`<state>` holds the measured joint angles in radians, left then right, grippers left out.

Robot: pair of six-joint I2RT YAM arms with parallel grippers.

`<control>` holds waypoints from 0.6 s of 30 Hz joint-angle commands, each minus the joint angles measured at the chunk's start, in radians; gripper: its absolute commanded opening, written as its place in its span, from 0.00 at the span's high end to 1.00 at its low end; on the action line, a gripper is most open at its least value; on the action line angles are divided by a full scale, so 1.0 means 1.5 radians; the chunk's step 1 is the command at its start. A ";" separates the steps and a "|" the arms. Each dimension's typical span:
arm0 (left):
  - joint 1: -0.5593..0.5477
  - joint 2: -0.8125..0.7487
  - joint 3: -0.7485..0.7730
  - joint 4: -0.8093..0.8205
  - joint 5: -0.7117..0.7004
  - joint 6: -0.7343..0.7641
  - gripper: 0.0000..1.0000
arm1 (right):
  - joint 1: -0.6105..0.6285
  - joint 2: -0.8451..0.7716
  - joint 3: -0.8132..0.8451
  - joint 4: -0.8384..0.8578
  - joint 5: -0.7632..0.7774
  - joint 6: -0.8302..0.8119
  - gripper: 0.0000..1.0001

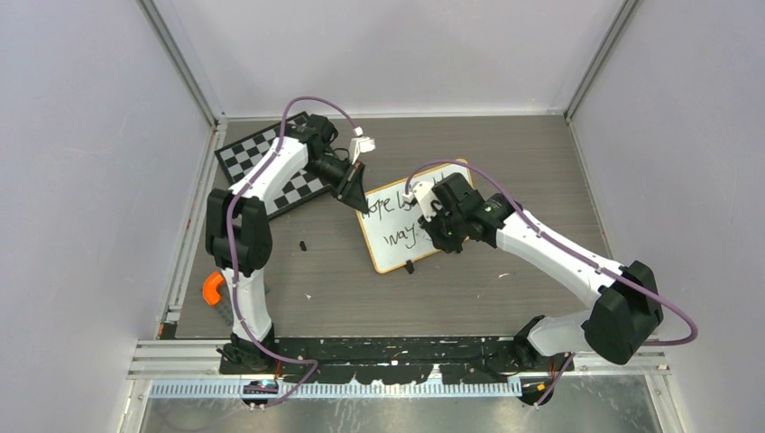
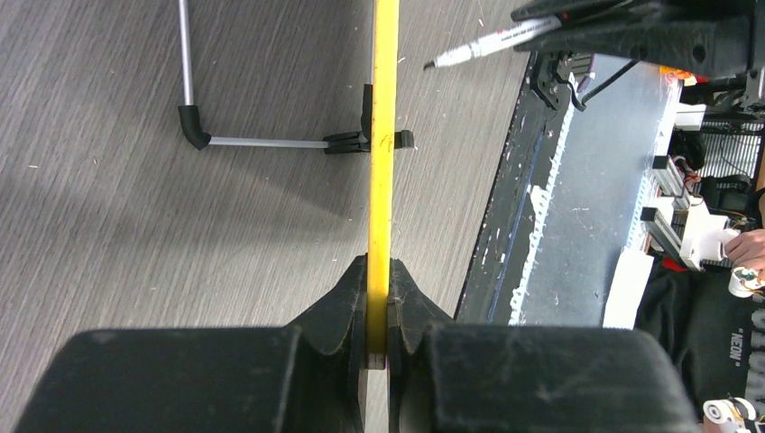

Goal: Write a sentence on the whiteboard

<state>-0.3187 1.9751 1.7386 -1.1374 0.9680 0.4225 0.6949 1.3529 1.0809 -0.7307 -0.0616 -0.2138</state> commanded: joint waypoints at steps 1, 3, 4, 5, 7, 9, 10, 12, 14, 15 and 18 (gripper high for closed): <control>0.000 0.015 0.023 0.000 -0.014 -0.013 1.00 | -0.022 -0.020 -0.009 -0.001 0.008 -0.012 1.00; 0.000 0.016 0.024 0.000 -0.013 -0.014 1.00 | -0.023 -0.007 -0.008 -0.002 0.011 -0.014 1.00; 0.000 0.017 0.024 0.001 -0.012 -0.015 1.00 | -0.023 0.000 -0.007 -0.002 0.012 -0.016 1.00; 0.000 0.017 0.024 0.001 -0.013 -0.015 1.00 | -0.023 0.008 -0.007 -0.001 0.013 -0.018 1.00; 0.000 0.016 0.022 0.003 -0.013 -0.016 1.00 | -0.024 0.021 -0.009 0.003 0.016 -0.023 1.00; 0.000 0.015 0.020 0.004 -0.015 -0.015 1.00 | -0.025 0.032 -0.013 0.013 0.024 -0.026 1.00; 0.000 0.015 0.019 0.004 -0.015 -0.015 1.00 | -0.027 0.037 -0.014 0.017 0.026 -0.028 1.00; 0.000 0.016 0.018 0.005 -0.015 -0.016 1.00 | -0.032 0.045 -0.013 0.019 0.028 -0.028 1.00; 0.000 0.015 0.018 0.005 -0.016 -0.017 1.00 | -0.035 0.050 -0.012 0.018 0.032 -0.028 1.00; 0.000 0.016 0.018 0.006 -0.015 -0.016 1.00 | -0.035 0.052 -0.011 0.018 0.035 -0.029 1.00; 0.000 0.016 0.019 0.007 -0.015 -0.017 1.00 | -0.036 0.049 -0.010 0.014 0.035 -0.030 1.00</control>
<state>-0.3187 1.9831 1.7466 -1.1374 0.9680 0.4225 0.6502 1.4273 1.0595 -0.7380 -0.0418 -0.2420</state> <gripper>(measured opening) 0.084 0.193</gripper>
